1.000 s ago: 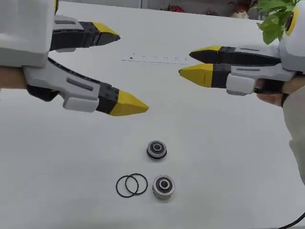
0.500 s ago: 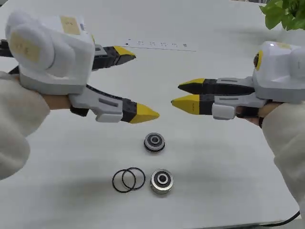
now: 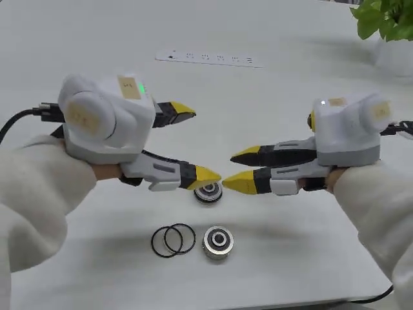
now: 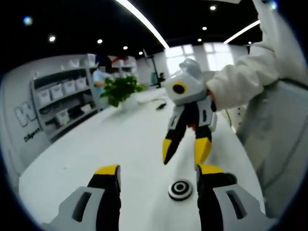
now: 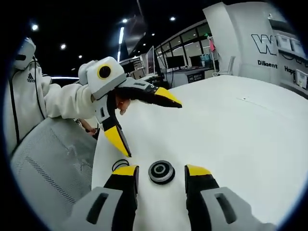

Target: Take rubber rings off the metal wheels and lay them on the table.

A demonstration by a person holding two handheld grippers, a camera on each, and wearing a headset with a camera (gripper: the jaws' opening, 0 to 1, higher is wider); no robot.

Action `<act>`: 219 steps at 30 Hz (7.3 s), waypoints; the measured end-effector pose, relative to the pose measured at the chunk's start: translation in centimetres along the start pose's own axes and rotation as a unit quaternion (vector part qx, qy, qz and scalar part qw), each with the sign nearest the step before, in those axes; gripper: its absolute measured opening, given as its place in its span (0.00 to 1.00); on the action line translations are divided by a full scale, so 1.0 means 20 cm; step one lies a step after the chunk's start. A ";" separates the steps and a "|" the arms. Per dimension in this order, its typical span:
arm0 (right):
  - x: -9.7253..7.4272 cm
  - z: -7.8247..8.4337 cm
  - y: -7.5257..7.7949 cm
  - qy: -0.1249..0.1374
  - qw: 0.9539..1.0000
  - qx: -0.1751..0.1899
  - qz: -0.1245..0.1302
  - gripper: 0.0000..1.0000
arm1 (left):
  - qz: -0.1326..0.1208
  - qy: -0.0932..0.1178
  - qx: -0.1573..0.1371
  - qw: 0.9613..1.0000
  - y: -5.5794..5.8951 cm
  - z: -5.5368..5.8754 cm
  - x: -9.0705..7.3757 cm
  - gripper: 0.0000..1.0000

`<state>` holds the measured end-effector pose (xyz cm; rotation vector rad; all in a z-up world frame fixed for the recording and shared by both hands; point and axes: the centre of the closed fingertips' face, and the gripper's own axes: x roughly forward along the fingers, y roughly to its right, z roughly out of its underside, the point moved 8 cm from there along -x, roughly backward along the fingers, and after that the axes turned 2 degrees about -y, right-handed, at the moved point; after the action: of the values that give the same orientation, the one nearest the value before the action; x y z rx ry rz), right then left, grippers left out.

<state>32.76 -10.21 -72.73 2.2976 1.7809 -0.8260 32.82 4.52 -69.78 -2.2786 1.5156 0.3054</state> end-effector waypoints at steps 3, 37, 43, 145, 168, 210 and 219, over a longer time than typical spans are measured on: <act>0.01 0.02 0.00 -0.007 1.000 -0.002 0.000 0.35 | 0.006 -0.006 0.002 1.000 0.02 0.02 0.02 0.58; 0.08 0.14 0.02 -0.061 0.998 0.008 0.002 0.26 | 0.035 -0.066 -0.050 0.996 0.14 0.22 0.14 0.14; 0.08 0.14 0.03 -0.052 0.999 0.011 0.004 0.24 | 0.034 -0.071 -0.057 0.995 0.13 0.23 0.14 0.15; 0.06 0.07 -0.02 -0.059 0.990 0.128 0.010 0.00 | 0.054 -0.053 -0.044 0.996 0.18 0.23 0.12 0.14; 0.05 0.05 -0.02 -0.053 0.990 0.127 0.013 0.00 | 0.049 -0.065 -0.047 0.996 0.18 0.21 0.12 0.14; -0.01 -0.10 -0.07 -0.009 0.992 0.125 0.008 0.00 | 0.054 -0.038 -0.021 0.998 0.15 -0.15 -0.22 0.69; 0.00 -0.15 -0.11 0.004 0.994 0.107 -0.008 0.00 | 0.037 -0.047 -0.019 0.998 0.15 -0.15 -0.38 0.79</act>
<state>31.69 -8.31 -69.66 2.4186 1.7959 -1.0601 27.00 8.48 -64.71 -2.2066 1.5618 0.4581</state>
